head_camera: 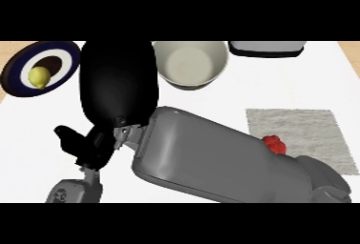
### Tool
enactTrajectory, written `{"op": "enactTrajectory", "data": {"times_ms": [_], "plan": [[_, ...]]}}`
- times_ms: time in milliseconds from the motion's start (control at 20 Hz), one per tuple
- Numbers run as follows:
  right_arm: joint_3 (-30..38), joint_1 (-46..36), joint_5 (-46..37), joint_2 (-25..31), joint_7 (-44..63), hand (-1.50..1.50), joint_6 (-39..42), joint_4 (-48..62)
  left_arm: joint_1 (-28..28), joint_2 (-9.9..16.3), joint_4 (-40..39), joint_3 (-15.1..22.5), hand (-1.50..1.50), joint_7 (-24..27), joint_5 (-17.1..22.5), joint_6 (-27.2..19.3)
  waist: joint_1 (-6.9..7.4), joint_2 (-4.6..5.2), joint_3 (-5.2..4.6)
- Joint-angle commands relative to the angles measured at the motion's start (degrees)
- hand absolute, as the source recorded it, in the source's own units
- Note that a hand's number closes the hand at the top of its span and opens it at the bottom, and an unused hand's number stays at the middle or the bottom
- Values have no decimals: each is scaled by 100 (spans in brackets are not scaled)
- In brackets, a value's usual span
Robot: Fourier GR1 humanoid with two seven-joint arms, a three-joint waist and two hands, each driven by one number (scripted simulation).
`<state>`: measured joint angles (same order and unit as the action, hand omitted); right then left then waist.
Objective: Pick the can from the placemat and place it in the bowl
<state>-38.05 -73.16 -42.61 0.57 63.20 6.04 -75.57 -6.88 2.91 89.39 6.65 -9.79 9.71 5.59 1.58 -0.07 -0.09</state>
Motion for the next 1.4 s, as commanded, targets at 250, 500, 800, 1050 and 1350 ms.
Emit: {"op": "enactTrajectory", "data": {"times_ms": [250, 500, 800, 1050, 1350], "plan": [[1075, -65, -316, 126, -934, 150, -1018, 1667, -103, 67, 40, -69, 0, -22, 17, 82, -39, 43, 6], [1455, -318, -484, -52, -1819, 150, -1748, 2998, -271, -61, 6, -79, 0, -173, 40, -26, 13, 63, 4], [1672, -717, -780, 122, -2672, 150, -2145, 4585, -153, 69, -130, -150, 0, 89, 135, 267, 143, 110, -1], [1816, -722, -860, 313, -3137, 150, -2332, 5596, -374, -15, 48, -74, 0, -137, 73, 137, 226, 157, 0], [2507, -751, -313, 386, -2902, -150, -2240, 6302, -394, -213, 27, 142, 0, -136, -100, -4, 395, 243, 4]]}}
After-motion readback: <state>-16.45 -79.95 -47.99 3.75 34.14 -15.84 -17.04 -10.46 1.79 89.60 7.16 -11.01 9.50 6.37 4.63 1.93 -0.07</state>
